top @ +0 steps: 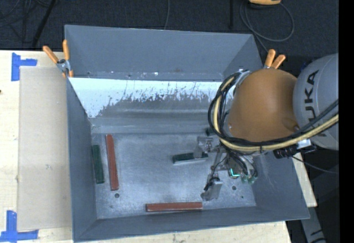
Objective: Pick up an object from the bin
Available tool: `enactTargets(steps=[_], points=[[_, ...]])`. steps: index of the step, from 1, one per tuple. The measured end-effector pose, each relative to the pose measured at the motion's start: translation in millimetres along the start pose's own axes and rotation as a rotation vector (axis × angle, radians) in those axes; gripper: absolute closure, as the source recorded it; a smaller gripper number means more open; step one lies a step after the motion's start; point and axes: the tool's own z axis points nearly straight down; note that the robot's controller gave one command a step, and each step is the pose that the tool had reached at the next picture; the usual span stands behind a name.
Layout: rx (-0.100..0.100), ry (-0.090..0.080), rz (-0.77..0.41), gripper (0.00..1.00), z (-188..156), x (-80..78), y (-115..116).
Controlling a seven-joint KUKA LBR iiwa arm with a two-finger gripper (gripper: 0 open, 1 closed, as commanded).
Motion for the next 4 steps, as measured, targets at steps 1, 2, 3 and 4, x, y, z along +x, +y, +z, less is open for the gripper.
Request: enactTargets(steps=[1, 2, 3, 4], points=[[0.001, -0.003, -0.027, 0.0, 124.0, -42.8, -6.7], [-0.001, -0.013, 0.13, 0.0, 70.2, -51.0, -24.7], [-0.001, -0.008, 0.108, 0.0, 134.1, -81.4, -13.1], [-0.001, -0.01, 0.11, 1.0, 130.1, -81.5, -13.5]])
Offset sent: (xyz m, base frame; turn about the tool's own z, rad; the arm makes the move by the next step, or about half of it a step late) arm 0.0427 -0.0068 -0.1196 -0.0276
